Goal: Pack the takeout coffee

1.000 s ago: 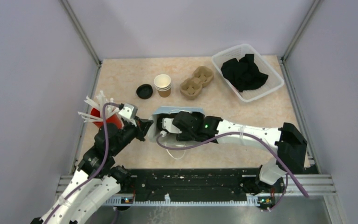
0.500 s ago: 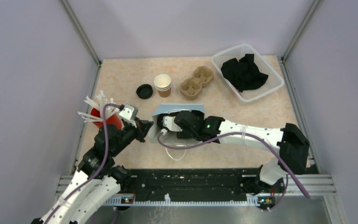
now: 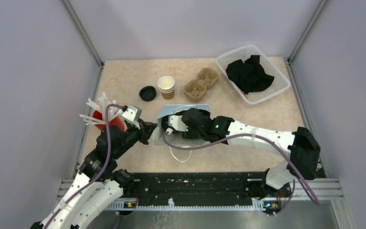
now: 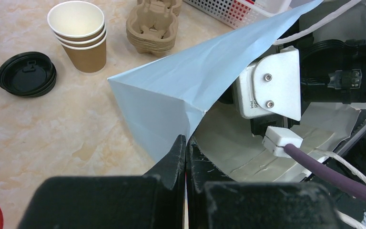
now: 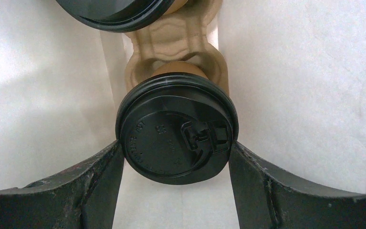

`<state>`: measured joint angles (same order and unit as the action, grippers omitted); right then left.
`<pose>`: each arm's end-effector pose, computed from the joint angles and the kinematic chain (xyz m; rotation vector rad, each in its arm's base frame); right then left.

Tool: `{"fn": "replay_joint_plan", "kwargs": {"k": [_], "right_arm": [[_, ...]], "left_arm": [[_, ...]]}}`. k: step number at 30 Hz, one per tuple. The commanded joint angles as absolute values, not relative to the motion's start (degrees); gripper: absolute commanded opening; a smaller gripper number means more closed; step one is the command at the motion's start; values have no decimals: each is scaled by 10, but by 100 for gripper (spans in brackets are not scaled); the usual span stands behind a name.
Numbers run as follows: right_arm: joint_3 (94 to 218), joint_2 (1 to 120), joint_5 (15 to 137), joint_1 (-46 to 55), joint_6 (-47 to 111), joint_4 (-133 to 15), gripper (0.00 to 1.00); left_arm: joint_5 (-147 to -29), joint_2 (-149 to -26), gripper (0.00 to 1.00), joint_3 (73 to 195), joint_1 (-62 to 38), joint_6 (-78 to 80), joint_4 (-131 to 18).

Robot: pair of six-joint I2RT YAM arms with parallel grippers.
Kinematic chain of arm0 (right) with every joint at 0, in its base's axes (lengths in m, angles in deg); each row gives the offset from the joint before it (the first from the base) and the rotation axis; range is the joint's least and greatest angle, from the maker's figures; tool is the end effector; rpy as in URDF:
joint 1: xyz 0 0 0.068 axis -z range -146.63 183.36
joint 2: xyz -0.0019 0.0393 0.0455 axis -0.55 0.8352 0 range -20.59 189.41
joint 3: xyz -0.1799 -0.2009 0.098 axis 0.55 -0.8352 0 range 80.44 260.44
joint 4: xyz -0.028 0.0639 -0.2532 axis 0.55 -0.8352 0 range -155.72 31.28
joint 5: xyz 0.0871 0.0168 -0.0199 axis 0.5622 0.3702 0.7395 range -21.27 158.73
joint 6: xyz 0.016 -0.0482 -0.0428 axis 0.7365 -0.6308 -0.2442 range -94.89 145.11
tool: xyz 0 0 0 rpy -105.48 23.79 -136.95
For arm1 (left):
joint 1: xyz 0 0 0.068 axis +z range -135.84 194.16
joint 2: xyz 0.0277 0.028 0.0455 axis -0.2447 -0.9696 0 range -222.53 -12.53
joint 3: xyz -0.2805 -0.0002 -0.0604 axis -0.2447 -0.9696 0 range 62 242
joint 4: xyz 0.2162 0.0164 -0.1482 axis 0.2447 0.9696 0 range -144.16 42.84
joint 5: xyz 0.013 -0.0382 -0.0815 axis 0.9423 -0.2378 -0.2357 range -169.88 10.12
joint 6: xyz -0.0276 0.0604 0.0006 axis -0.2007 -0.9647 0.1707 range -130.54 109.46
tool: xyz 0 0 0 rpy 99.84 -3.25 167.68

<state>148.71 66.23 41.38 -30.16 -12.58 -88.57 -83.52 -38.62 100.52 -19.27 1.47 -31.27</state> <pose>0.1721 0.2911 0.2798 -1.6521 1.6333 -0.3522 0.0999 -0.0699 0.3247 0.3803 1.7554 -0.6297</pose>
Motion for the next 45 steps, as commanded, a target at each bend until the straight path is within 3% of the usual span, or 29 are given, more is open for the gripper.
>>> {"fn": "replay_joint_plan", "kwargs": {"k": [1, 19, 31, 45], "right_arm": [[1483, 628, 425, -286, -107, -867, 49], [1487, 632, 503, -265, -41, -819, 47], [1393, 596, 455, -261, 3, -766, 46], [1408, 628, 415, -261, -14, -815, 46]], "left_arm": [[-840, -390, 0, 1038, -193, 7, -314], [-839, -392, 0, 1043, -193, -2, -307], [-838, -389, 0, 1037, -193, -7, -302], [-851, -397, 0, 1040, -194, -5, -294]]}}
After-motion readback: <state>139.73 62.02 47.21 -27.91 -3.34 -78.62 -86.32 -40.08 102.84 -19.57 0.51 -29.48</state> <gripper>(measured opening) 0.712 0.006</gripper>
